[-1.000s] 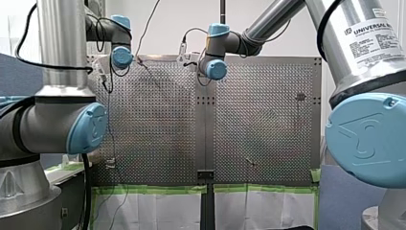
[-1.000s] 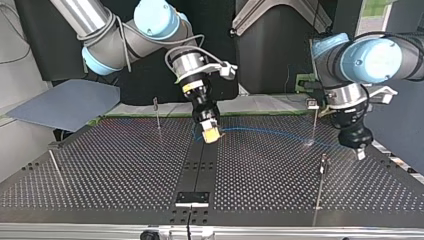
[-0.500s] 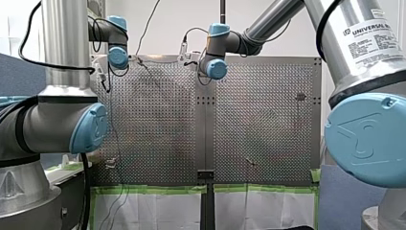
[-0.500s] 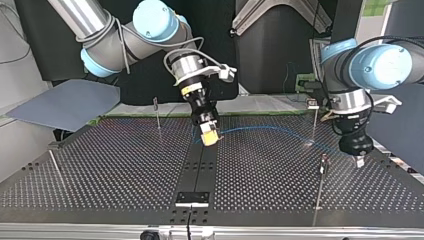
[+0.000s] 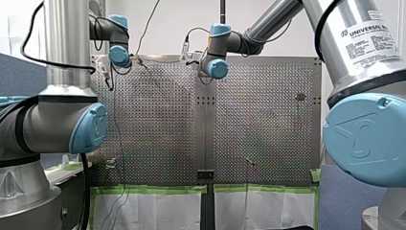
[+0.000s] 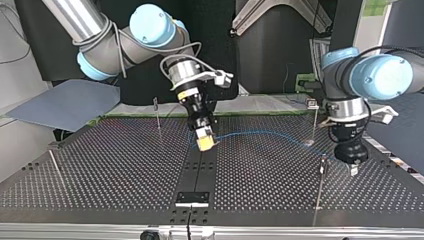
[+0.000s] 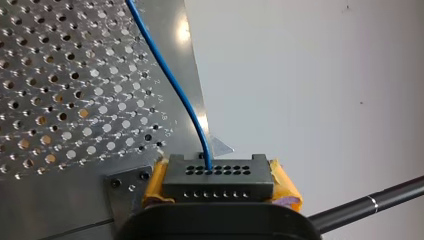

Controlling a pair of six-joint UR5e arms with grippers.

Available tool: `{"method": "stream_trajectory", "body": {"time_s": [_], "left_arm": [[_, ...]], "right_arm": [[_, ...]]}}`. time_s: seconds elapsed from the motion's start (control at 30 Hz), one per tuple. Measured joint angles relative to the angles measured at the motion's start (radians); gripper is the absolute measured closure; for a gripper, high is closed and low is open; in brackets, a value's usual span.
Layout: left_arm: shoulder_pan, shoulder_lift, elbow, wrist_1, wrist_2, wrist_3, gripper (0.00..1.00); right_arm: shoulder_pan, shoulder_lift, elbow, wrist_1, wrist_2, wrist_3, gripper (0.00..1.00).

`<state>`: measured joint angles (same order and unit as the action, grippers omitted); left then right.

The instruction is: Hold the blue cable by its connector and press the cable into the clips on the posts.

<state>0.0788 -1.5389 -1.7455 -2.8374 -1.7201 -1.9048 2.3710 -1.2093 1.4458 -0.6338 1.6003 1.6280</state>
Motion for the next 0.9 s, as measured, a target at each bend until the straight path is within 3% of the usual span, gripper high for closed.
{"method": "stream_trajectory", "body": {"time_s": [0.43, 0.67, 0.9], "left_arm": [[0.009, -0.033, 0.012, 0.038, 0.029, -0.033, 1.0], [0.0, -0.078, 0.057, 0.038, 0.049, -0.05, 1.0], [0.015, -0.109, 0.076, 0.058, 0.054, -0.077, 1.0]], "right_arm": [[-0.021, 0.002, -0.008, 0.005, -0.001, 0.006, 1.0], [-0.043, 0.007, -0.021, 0.005, -0.007, 0.009, 1.0], [-0.062, 0.047, -0.061, 0.01, -0.016, 0.009, 1.0]]}}
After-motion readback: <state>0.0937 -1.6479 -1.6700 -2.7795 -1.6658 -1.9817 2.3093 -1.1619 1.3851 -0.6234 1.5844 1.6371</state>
